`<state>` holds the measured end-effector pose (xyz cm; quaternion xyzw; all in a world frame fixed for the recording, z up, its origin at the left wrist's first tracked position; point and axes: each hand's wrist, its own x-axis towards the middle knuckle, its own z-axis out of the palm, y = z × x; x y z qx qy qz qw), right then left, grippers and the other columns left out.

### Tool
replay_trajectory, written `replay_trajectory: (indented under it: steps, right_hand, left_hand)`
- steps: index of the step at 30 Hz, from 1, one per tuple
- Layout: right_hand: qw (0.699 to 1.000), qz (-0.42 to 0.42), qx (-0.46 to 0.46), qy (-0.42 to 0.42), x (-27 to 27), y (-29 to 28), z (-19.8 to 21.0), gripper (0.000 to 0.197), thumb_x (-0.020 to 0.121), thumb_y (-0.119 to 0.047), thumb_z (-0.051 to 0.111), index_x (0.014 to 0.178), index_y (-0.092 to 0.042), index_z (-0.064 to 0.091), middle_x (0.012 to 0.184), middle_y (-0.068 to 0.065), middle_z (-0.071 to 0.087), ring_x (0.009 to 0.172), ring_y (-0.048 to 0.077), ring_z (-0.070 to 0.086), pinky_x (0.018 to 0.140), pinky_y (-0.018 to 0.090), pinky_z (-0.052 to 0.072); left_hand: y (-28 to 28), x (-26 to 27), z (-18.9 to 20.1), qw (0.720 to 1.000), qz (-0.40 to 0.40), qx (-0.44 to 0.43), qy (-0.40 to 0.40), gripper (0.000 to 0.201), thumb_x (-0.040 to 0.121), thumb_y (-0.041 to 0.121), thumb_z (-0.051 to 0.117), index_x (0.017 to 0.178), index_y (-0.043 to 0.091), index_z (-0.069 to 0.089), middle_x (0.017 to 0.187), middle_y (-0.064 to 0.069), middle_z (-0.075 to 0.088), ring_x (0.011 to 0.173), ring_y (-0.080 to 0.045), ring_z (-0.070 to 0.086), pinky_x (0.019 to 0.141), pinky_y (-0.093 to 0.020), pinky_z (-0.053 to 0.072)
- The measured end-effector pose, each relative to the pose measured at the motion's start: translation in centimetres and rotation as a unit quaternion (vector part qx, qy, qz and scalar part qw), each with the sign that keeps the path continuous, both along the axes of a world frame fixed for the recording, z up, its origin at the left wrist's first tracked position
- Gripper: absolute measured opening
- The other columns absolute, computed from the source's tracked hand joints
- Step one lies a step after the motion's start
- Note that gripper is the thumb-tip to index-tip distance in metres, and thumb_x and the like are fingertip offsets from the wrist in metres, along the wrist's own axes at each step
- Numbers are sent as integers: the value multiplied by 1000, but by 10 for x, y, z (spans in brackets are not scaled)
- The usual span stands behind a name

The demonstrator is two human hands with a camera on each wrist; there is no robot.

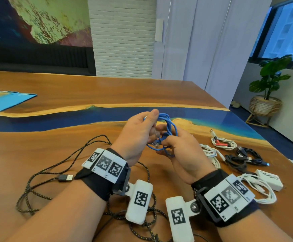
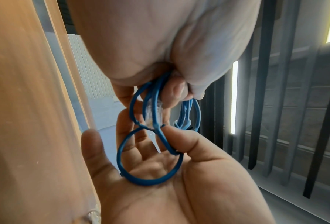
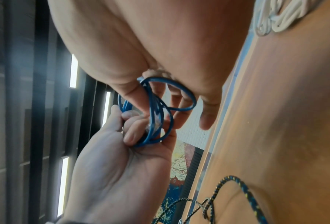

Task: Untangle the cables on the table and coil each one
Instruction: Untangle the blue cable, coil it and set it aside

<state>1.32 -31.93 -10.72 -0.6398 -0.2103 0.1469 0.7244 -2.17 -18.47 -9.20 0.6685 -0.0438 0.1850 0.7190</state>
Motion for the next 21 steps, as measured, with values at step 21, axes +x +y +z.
replay_trajectory:
  steps: [21]
  right_hand:
    - [960,-225,-34,-161,22,-14,-6,45,83,-20,82,54,-16,48,43,2,47,42,25,50,50,34,46]
  left_hand:
    - [-7,1,-2,998,3,12,-64,35,111,27,38,79,13,41,60,6,32,59,-17,40,62,-22,44]
